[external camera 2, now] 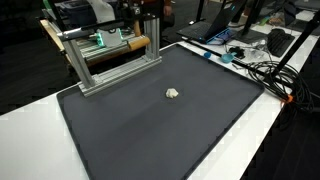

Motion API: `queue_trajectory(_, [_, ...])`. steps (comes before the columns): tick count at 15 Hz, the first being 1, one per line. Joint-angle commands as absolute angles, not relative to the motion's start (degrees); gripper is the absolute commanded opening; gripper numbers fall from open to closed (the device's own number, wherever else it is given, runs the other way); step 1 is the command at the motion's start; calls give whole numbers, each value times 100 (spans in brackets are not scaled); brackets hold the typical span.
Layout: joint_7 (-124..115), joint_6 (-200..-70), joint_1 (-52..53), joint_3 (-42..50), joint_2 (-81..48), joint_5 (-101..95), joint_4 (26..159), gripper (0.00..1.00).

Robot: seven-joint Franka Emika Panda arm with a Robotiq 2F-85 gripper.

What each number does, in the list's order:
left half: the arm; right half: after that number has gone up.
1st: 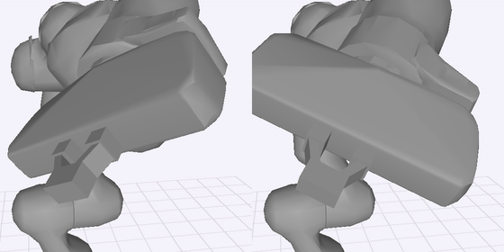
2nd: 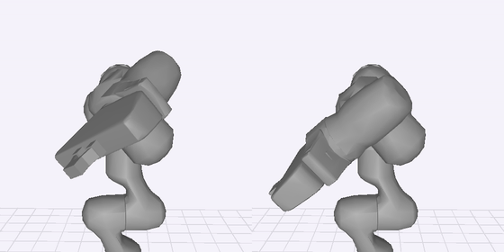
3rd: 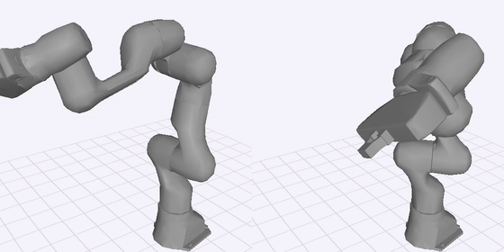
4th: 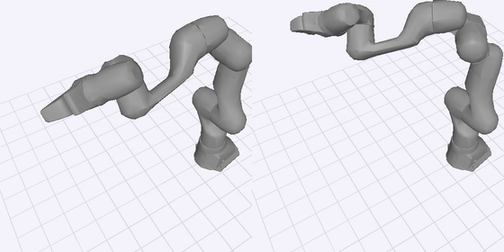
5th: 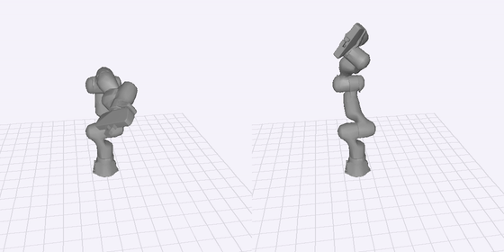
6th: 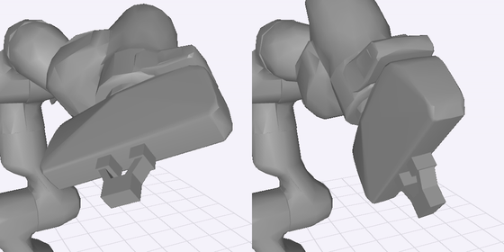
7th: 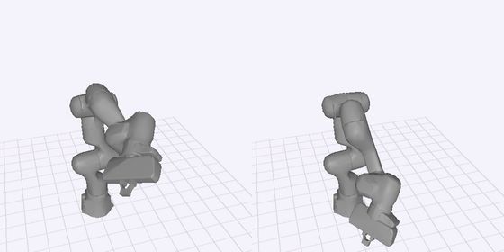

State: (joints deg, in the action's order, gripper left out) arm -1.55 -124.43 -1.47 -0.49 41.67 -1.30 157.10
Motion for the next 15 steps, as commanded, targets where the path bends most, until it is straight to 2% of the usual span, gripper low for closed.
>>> queue_trajectory(1, [241, -12114, -19, 133, 4224, -89, 15703, 89])
queue_trajectory(2, [297, -12075, -30, 149, 4219, -105, 15705, 53])
queue_trajectory(3, [338, -12043, -42, 158, 4218, -117, 15704, 57])
queue_trajectory(6, [357, -12086, -33, 175, 4256, -89, 15737, 38])
queue_trajectory(7, [313, -12123, -44, 170, 4259, -79, 15740, 34])
queue_trajectory(13, [14, -12289, -38, 78, 4246, 51, 15711, 34])
queue_trajectory(14, [-38, -12376, -63, 67, 4256, 45, 15730, 84])
queue_trajectory(15, [-62, -12413, -61, 83, 4245, 71, 15713, 60])
